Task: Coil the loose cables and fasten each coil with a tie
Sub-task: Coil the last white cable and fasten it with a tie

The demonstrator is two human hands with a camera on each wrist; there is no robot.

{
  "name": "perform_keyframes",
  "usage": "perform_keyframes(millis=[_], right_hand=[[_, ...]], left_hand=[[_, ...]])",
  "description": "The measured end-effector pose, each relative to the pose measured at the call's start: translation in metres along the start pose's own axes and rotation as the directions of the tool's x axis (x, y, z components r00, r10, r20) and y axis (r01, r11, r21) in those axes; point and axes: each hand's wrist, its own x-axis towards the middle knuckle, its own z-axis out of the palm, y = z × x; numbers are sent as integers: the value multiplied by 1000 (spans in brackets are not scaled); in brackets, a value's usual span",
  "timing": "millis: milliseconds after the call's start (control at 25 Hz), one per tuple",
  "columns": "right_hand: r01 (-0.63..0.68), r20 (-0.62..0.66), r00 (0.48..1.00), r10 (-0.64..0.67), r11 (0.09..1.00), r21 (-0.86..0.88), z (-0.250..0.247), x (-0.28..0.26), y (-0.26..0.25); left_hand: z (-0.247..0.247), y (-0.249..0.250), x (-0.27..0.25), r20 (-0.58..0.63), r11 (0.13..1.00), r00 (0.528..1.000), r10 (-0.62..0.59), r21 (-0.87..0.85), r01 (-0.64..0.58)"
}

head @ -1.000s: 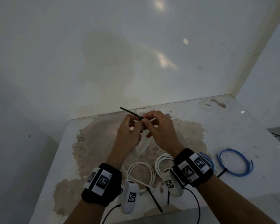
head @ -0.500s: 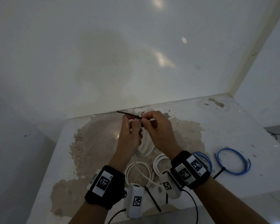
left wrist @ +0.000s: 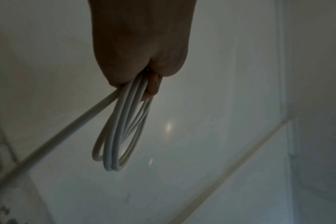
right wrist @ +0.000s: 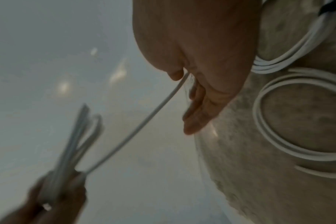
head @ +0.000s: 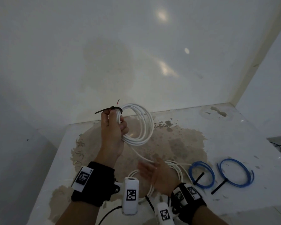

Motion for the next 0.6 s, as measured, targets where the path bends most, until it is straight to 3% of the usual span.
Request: perform_keyframes(millis=[80, 160, 240, 280, 400, 480, 560, 600], right_hand=[[228, -89, 972, -216, 960, 162, 0, 10, -18], [404, -166, 909, -381, 905, 136, 2, 11, -46], [538, -184, 816, -549, 836, -110, 13, 2, -71], [579, -151, 756, -636, 759, -299, 19, -4, -80], [607, 59, 594, -802, 398, -688, 38, -24, -103], [591, 215, 614, -760, 262, -763, 46, -32, -111], [537, 282, 697, -659, 221, -814, 51, -36, -114], [526, 309, 712, -630, 189, -829, 53, -38, -113]], left_hand=[[-16, 3, 3, -25, 999, 999, -21, 26, 22], [-33, 1, 4, -59, 995, 996, -60, 74, 65], [-44, -6, 3, -74, 988, 990, -116, 88, 123], [-47, -9, 2, -65, 984, 987, -149, 90, 154], [-45, -12, -3, 19, 967, 973, -232, 109, 229], [-39, -10, -8, 115, 963, 960, -255, 119, 242], [-31, -7, -14, 233, 963, 938, -257, 147, 228], [-27, -5, -17, 286, 962, 923, -256, 171, 214]])
